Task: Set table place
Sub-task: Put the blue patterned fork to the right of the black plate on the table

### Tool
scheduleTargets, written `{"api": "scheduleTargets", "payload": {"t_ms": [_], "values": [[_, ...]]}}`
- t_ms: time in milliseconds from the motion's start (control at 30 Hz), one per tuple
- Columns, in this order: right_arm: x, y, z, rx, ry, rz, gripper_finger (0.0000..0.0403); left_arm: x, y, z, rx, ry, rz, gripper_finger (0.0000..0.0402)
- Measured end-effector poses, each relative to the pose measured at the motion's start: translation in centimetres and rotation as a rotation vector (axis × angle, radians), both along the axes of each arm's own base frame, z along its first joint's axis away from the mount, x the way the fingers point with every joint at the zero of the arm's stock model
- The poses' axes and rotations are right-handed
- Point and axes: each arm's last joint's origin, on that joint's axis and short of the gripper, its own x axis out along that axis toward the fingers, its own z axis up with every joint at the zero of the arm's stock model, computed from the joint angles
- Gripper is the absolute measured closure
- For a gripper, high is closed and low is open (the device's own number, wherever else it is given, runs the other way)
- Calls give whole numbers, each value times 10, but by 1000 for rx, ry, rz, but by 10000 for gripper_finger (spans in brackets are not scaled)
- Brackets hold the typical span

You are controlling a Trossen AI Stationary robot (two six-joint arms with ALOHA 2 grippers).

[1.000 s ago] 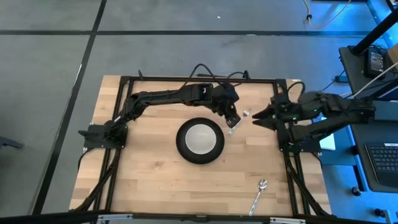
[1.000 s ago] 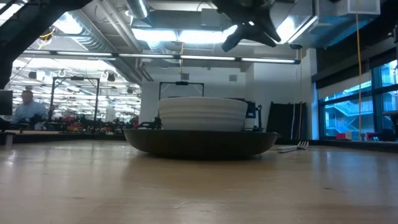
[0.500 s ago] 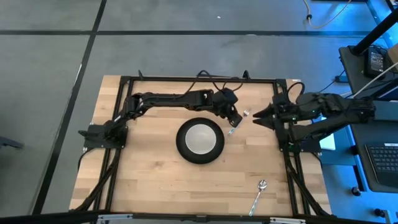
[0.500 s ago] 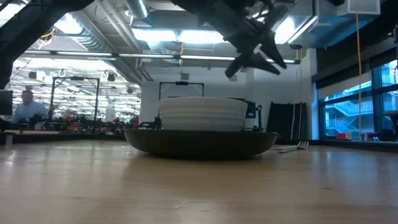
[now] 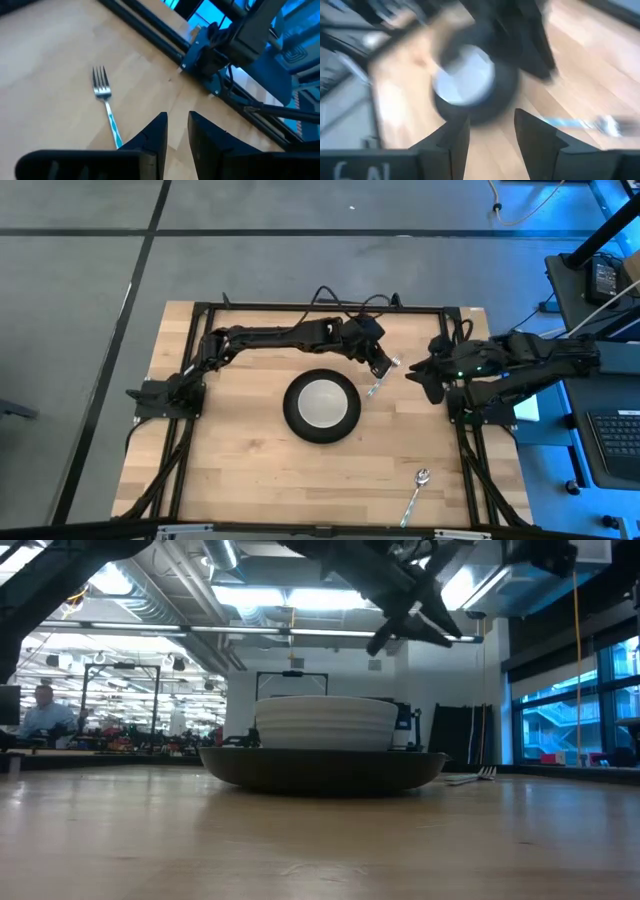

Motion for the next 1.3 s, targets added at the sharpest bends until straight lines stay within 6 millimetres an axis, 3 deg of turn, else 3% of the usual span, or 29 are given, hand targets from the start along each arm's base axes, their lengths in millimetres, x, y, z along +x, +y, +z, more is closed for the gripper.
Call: {"api": "scheduleTargets", "payload": {"t_ms": [200,400,567,767,867,1067,1300], "values": [[-4,-1,-16,25,198,-67,247,-11,13,37,55,34,-7,332],[0,-6,-21,196,192,-351,247,-37,25,82,133,52,69,332],[5,-12,-33,262,252,-543,247,-78,28,122,202,68,148,332],[23,-21,-70,409,369,-735,247,-121,20,172,341,-18,162,332],[39,-27,-85,494,341,-791,247,-145,15,197,427,-61,143,332],[75,-46,-102,579,159,-927,247,-196,7,234,624,-86,82,332],[100,-53,-133,655,269,-1020,247,-251,5,258,747,-47,125,332]]}}
